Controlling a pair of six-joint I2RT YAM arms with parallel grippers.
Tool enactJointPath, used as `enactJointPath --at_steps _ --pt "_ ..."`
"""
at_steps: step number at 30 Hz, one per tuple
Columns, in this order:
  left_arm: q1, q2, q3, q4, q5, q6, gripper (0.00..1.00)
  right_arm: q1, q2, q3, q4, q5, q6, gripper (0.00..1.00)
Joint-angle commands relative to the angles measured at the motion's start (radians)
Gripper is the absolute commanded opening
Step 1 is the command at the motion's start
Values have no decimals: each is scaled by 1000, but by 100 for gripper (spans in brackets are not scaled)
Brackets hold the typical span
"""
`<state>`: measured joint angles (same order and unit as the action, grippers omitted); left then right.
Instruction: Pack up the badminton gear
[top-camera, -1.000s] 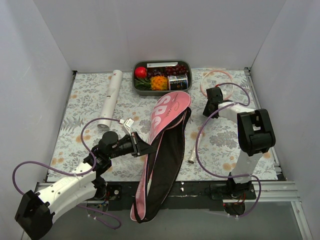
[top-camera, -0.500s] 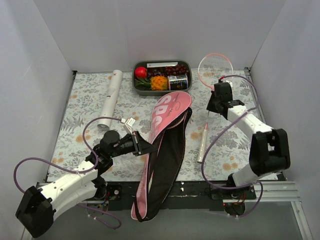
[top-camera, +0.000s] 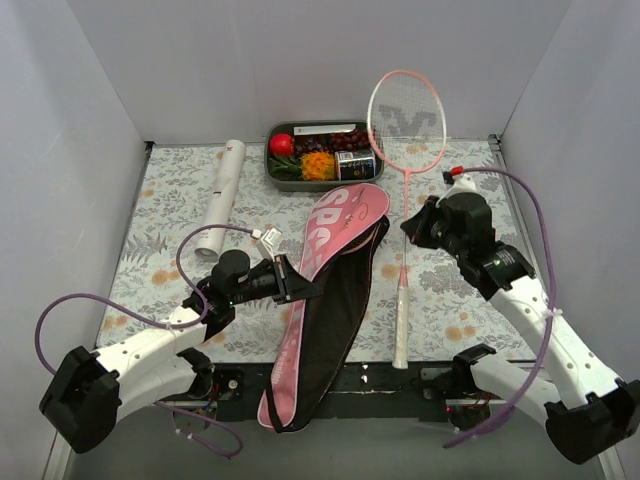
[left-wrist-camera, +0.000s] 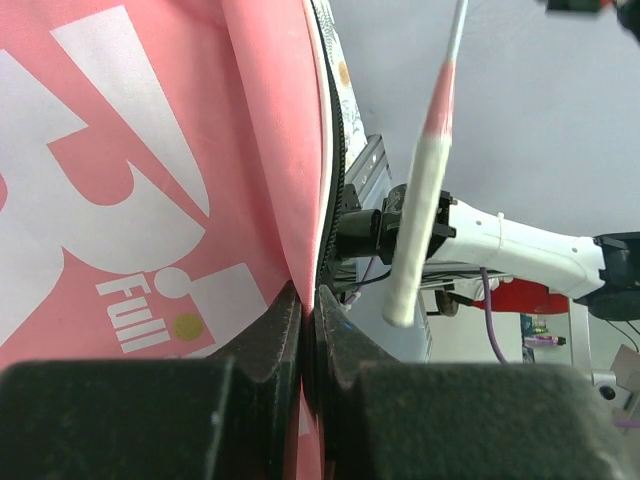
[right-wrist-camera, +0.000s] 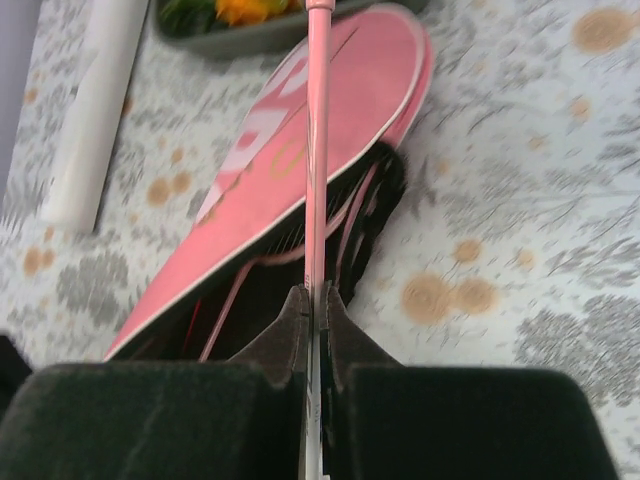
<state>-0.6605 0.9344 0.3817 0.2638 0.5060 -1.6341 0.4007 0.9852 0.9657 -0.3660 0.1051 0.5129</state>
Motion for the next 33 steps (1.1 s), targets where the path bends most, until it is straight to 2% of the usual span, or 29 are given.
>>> enactJointPath --at_steps 1,8,13,27,31,33 --pt "4 47 62 118 -38 17 0 115 -112 -67 -154 10 113 1" --pt "4 121 72 186 -37 2 0 222 -305 -177 -278 -18 248 1" --pt "4 156 83 195 -46 6 0 237 -407 -225 -350 -53 283 1" --pt "4 244 132 195 -50 30 0 240 -361 -157 -444 -300 168 1" --pt "4 247 128 207 -44 25 0 240 -404 -163 -342 -406 188 1" --pt "4 241 121 212 -44 23 0 240 -401 -159 -341 -407 196 1"
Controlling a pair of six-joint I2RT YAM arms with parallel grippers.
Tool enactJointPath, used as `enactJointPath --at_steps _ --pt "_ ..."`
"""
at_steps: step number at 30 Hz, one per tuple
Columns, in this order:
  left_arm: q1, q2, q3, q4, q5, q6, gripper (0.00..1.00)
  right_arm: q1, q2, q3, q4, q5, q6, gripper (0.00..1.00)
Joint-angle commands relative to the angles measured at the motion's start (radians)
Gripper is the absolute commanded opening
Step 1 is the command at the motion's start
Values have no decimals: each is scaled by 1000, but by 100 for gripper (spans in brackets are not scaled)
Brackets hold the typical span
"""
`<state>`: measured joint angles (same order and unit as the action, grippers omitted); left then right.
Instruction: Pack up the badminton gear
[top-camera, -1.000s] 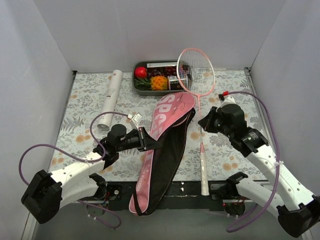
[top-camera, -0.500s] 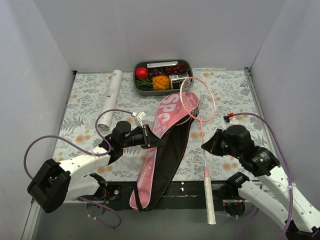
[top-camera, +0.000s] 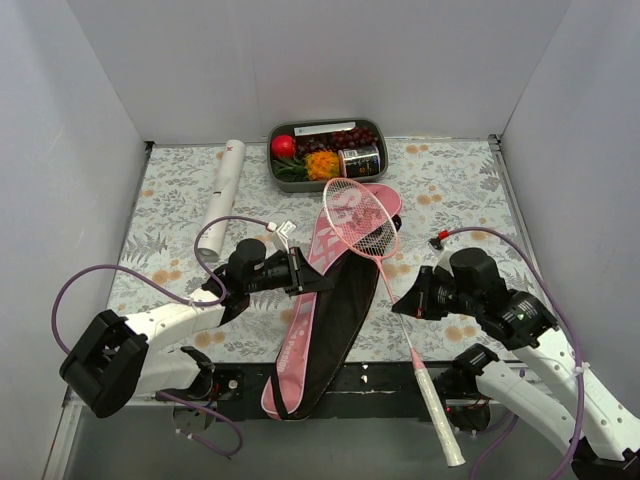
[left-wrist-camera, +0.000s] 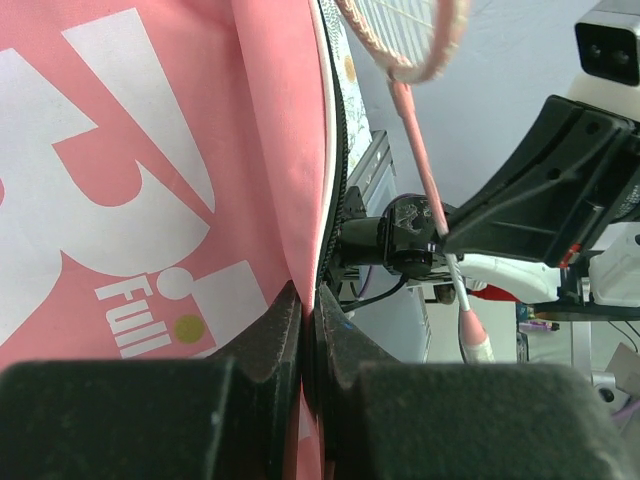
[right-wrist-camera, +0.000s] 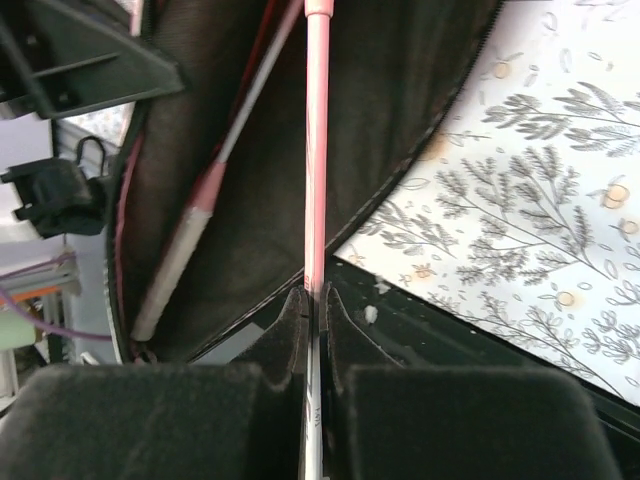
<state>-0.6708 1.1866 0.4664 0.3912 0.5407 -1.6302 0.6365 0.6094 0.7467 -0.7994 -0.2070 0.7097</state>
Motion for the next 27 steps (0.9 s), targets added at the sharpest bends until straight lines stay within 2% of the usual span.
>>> enactJointPath --at_steps 1,4,8,13,18,27 --pt "14 -15 35 83 -79 18 0 5 -5 86 77 -71 -12 1" --pt "14 -24 43 69 -77 21 0 5 18 135 -7 7 -61 1" --pt "13 -35 93 46 0 26 0 5 12 161 -15 64 -64 1" --pt "-26 -79 225 -126 42 118 0 5 7 193 -26 145 -55 1" --pt "-75 -140 296 -287 -5 202 0 5 -17 256 -40 288 -27 1" --pt "-75 -165 444 -379 -2 271 0 5 -83 312 -92 537 45 1"
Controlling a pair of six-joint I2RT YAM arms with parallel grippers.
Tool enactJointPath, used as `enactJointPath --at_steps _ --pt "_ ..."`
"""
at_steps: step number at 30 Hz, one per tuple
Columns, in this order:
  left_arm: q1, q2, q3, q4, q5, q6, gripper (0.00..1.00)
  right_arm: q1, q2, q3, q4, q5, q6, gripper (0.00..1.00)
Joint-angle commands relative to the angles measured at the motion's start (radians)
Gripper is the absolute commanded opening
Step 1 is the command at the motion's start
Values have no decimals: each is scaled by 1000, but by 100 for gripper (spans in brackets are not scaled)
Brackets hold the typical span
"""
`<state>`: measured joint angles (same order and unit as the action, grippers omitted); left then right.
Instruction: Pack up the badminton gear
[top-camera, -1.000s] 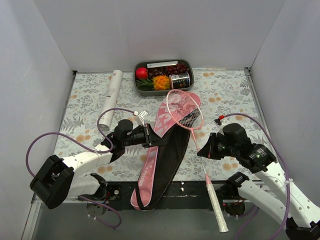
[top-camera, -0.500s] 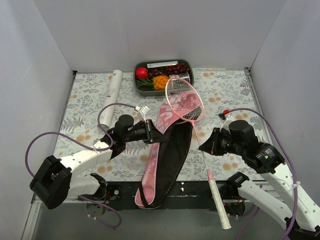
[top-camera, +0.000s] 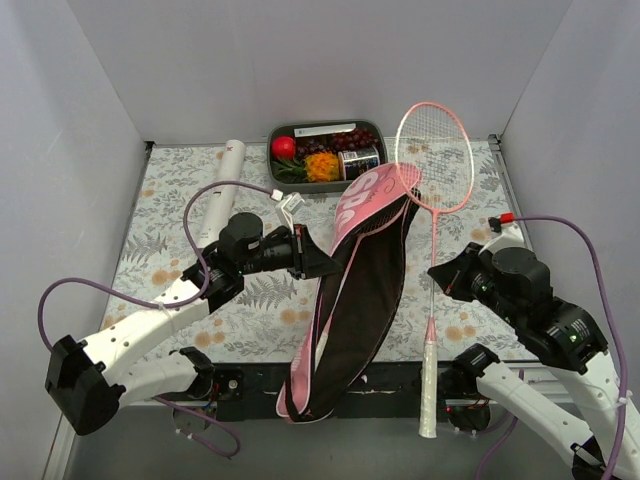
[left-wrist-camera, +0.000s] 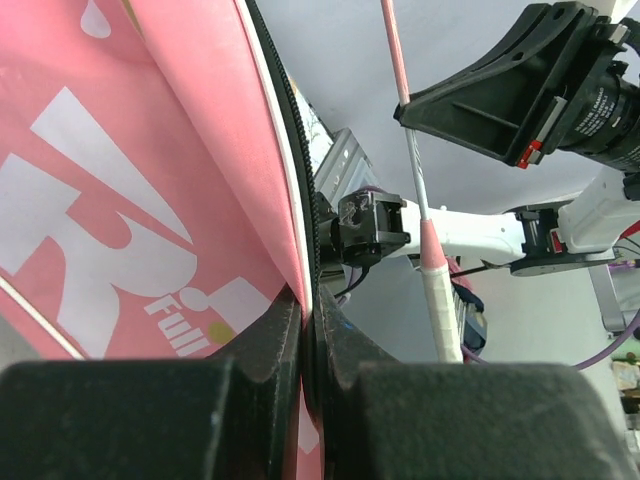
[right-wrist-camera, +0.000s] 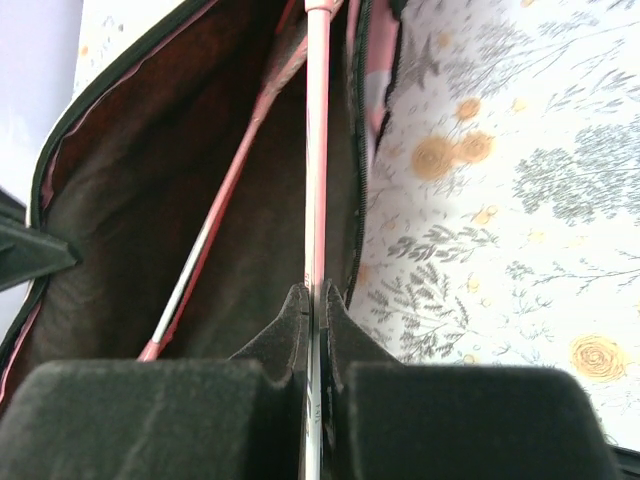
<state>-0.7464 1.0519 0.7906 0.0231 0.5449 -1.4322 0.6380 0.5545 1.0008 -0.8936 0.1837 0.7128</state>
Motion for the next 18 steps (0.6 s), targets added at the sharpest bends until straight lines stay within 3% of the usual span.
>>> enactJointPath --at_steps 1,10,18 --pt "1 -26 137 -17 -11 85 0 3 -37 64 -4 173 43 1" --pt "4 110 436 -247 -183 303 0 3 -30 27 28 162 42 1" --pt "76 293 513 -217 -198 392 0 3 1 -21 73 92 27 1"
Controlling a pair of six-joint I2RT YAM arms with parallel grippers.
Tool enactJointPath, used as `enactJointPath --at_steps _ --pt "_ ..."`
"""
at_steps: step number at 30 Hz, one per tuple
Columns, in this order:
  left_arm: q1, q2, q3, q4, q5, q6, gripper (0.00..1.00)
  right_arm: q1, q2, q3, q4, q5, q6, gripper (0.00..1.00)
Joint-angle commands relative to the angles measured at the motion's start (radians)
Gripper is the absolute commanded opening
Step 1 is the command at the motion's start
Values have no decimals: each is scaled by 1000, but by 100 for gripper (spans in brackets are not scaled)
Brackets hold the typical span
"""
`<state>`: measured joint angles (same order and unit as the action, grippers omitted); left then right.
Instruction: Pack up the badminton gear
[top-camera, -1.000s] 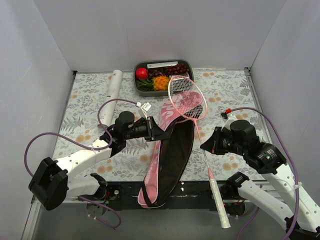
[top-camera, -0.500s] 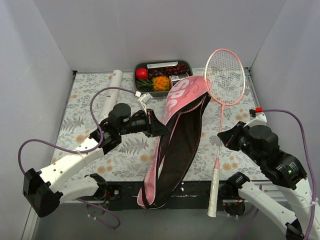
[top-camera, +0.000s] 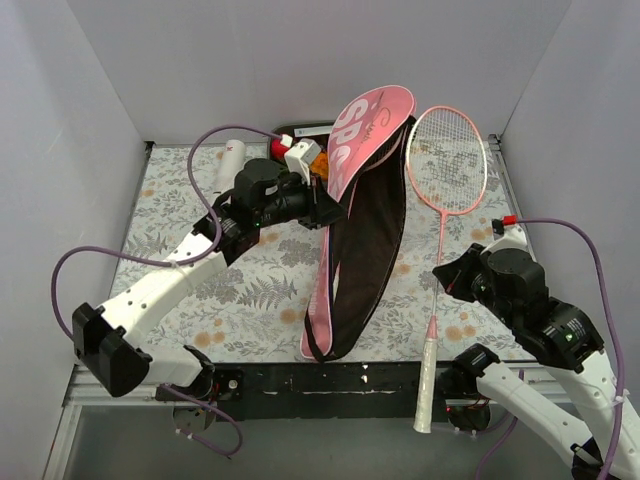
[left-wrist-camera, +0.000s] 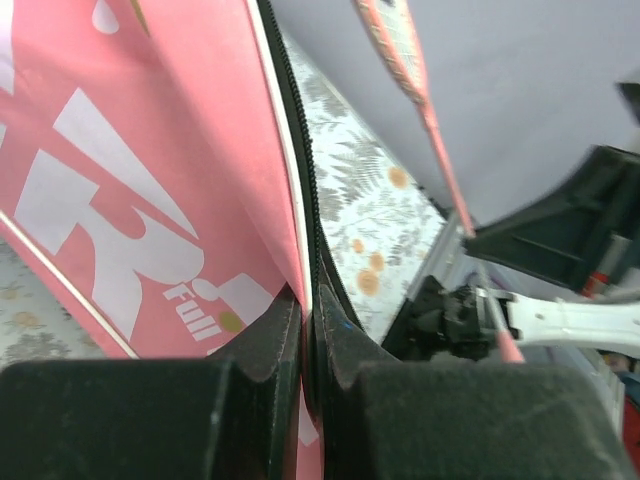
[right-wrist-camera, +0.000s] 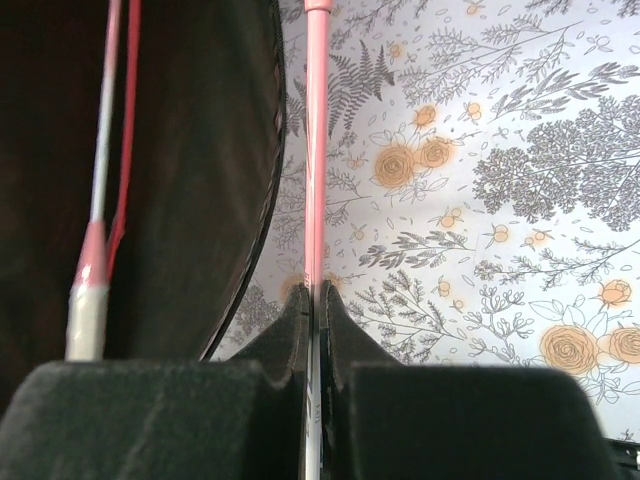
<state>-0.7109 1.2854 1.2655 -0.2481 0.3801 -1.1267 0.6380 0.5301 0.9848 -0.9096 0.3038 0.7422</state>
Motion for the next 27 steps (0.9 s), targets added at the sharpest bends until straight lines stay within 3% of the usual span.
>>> enactJointPath --at_steps 1,12,19,27 --pt "48 75 32 72 -32 90 0 3 31 -12 92 -35 -7 1" --pt "189 253 -156 351 40 33 0 3 94 -169 130 -161 -38 1" --pt "211 331 -129 395 118 -30 0 3 90 -274 143 -189 -49 1" --pt "211 362 -80 402 157 -61 0 3 113 -245 117 -245 -82 1"
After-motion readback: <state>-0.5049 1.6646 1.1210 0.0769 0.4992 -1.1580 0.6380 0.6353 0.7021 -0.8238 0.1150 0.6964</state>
